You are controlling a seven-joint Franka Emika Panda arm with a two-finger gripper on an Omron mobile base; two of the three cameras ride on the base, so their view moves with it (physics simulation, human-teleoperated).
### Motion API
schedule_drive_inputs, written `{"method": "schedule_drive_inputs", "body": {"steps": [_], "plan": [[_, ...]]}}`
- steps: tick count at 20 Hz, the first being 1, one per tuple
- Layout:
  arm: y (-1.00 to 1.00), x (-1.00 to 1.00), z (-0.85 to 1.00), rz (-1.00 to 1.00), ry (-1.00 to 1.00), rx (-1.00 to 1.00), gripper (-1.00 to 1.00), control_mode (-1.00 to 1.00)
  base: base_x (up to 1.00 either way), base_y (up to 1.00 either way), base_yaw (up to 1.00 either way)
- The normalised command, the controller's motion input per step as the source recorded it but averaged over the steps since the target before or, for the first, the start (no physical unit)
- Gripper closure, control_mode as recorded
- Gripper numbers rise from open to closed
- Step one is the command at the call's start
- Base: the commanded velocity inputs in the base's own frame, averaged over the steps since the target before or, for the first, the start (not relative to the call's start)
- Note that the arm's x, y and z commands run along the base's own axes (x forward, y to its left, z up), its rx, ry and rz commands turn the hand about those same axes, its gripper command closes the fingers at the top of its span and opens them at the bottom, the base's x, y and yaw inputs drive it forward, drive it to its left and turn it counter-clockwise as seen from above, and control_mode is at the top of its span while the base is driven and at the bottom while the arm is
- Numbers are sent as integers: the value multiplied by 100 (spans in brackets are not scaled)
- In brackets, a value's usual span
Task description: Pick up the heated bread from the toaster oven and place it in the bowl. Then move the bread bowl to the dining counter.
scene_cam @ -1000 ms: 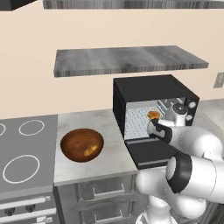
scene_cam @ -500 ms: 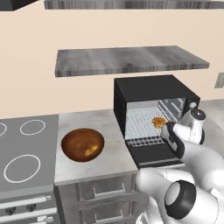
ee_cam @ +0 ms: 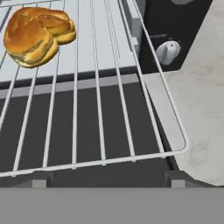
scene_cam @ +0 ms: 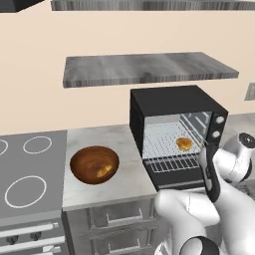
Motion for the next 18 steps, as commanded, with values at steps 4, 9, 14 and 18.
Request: {"method": "schedule_drive_inputs", "body": {"steps": [4, 9, 14, 18], "plan": [[7, 13, 82, -13, -4, 4, -100, -100, 0, 0, 0], [35, 25, 91, -14, 6, 0, -100, -100, 0, 0, 0], [17, 16, 36, -5, 16, -5, -100, -100, 0, 0, 0], [0, 0, 0, 0, 0, 0, -100, -100, 0, 0, 0]]}}
